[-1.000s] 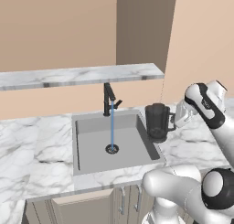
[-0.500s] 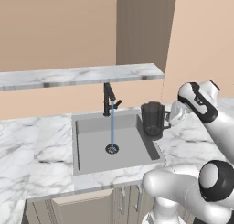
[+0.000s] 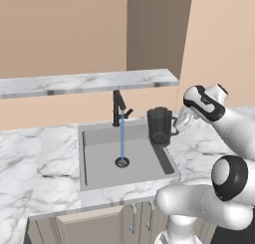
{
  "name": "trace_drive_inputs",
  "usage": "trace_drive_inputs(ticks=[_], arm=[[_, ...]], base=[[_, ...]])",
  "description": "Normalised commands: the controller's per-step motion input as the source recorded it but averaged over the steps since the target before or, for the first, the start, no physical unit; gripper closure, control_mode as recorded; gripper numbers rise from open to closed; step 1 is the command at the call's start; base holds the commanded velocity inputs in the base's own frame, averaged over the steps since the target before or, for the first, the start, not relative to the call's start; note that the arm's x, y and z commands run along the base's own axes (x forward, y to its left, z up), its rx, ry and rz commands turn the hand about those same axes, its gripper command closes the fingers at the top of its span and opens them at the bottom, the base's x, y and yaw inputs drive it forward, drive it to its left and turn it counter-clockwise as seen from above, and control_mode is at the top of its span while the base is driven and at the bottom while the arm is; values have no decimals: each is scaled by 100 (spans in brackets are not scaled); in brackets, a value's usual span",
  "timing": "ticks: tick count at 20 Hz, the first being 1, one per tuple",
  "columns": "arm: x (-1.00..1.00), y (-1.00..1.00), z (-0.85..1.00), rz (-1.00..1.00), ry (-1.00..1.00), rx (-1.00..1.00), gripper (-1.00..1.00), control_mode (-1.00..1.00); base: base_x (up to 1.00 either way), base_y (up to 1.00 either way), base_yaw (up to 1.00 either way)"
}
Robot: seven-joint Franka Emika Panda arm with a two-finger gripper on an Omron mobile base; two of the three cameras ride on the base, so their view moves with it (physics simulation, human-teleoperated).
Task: Turn on the sink faucet and place the jug under the water for a few seconds to fill it up.
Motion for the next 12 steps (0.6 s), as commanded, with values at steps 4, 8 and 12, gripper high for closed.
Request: trace_drive_inputs(ticks=[4, 8, 12], arm=[[32, 27, 0, 0, 0, 0, 100, -100], [28, 43, 0, 0, 0, 0, 100, -100], [14, 40, 0, 0, 2, 0, 100, -100]], base=[[0, 0, 0], [0, 0, 0], [0, 0, 0]])
